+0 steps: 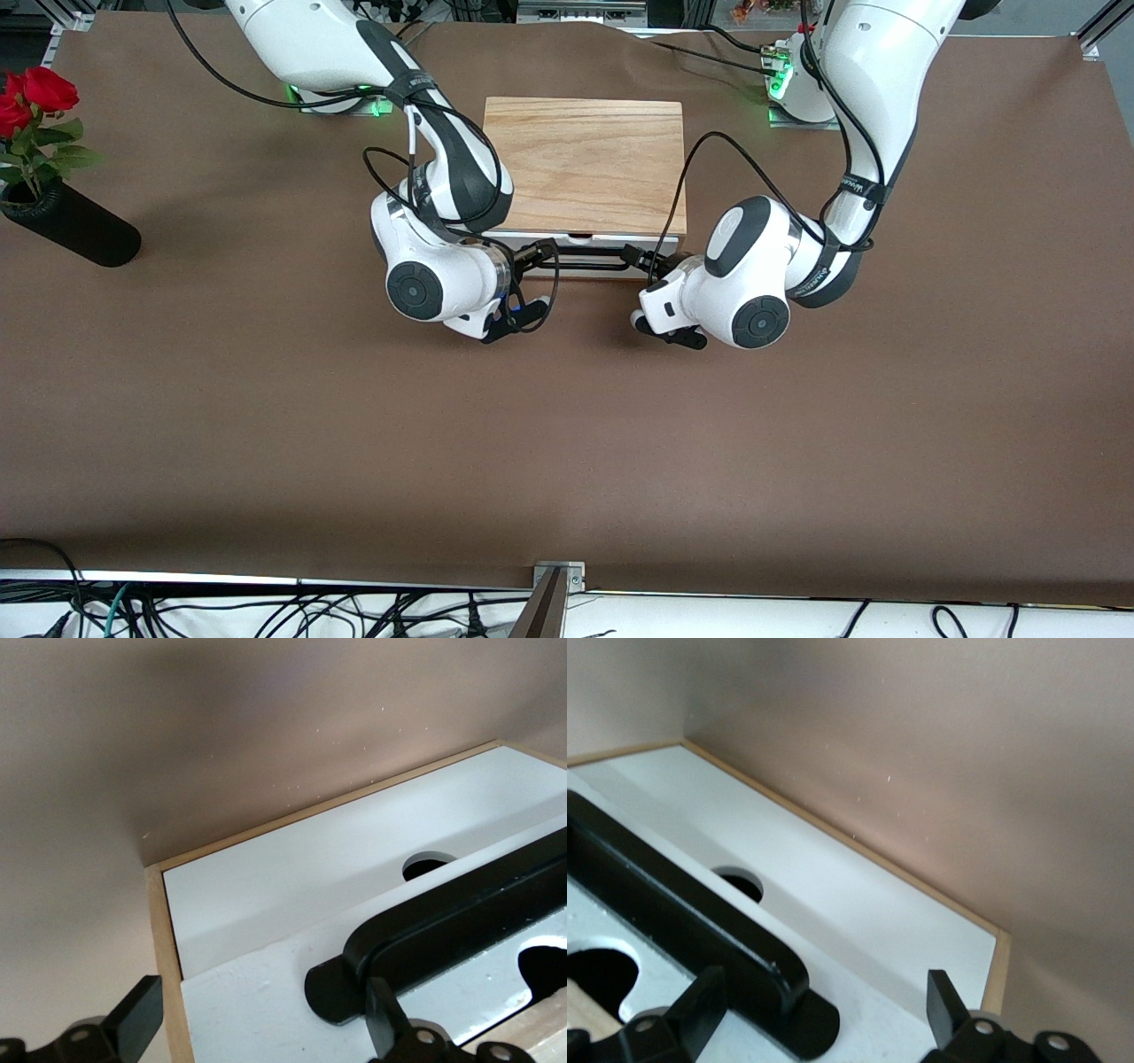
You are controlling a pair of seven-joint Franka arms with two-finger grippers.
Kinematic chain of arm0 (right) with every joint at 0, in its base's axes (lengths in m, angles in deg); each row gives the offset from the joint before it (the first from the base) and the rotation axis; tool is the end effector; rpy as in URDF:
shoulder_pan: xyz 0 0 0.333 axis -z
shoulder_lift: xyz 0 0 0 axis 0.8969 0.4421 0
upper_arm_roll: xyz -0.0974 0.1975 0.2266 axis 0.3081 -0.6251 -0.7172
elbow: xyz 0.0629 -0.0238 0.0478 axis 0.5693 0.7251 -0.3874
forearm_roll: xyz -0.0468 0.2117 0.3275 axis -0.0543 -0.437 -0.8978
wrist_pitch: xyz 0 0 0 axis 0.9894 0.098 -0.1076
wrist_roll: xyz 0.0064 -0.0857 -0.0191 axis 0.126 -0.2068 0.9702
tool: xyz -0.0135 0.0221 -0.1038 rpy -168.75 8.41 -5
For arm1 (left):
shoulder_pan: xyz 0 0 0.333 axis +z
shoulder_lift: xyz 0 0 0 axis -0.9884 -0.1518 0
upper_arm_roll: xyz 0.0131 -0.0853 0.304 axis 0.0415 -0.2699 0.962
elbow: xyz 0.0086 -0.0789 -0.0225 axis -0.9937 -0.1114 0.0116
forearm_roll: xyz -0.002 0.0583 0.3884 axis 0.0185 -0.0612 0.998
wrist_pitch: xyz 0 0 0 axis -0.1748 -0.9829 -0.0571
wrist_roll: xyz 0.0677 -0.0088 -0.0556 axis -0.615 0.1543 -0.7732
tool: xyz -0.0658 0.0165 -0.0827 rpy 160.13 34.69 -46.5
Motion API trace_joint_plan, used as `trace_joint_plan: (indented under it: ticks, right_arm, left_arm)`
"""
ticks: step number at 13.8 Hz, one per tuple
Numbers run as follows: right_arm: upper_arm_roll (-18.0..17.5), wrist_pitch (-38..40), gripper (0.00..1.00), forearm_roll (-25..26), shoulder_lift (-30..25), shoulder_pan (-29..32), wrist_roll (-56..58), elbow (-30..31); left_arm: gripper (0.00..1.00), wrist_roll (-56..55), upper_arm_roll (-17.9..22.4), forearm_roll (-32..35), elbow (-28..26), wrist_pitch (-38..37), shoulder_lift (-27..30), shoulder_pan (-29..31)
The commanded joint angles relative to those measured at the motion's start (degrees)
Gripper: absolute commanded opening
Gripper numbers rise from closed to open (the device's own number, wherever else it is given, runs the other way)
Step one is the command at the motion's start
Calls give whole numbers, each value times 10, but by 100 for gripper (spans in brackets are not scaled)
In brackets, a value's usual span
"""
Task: Close drawer with both arms simultaneously
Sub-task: 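Push the drawer front into the cabinet with both grippers together, then draw the left gripper back from the drawer while the right gripper pushes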
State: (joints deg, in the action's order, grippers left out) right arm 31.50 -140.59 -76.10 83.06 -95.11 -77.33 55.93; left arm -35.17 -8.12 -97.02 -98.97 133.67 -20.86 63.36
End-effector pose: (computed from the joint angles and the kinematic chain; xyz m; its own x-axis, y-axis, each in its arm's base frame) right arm 0.5557 0.4127 0.2839 0.8282 0.4597 -0.3206 0.2967 -0.8450 -0.4450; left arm 0.5665 -0.3316 0.2753 0.8022 -0.3419 -0.4894 -0.1419 -0.9054 0.4000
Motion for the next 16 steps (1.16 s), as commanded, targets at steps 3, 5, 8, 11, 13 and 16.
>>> trace_joint_plan:
  ticks: [3, 5, 8, 11, 13, 16]
  right_arm:
    - [-1, 38, 100, -9, -2, -8, 1, -4]
    - [-1, 38, 100, -9, -2, -16, -2, -4]
    - [-1, 38, 100, -9, -1, -22, -2, -4]
    - [0, 38, 100, -9, -2, -20, 2, -34]
    - [0, 33, 100, -9, -2, -20, 2, -50]
    - [5, 22, 100, -1, -2, -20, 2, -82]
  left_arm:
    - [100, 17, 3, -14, -9, -19, 7, 8]
    - [100, 17, 4, -10, -4, -22, 12, 12]
    - [100, 17, 9, 6, -1, -22, 43, 34]
    - [100, 17, 8, 73, 22, -22, 89, 62]
    - [100, 18, 9, 121, 41, -22, 114, 74]
    - [100, 17, 9, 181, 67, -22, 152, 97]
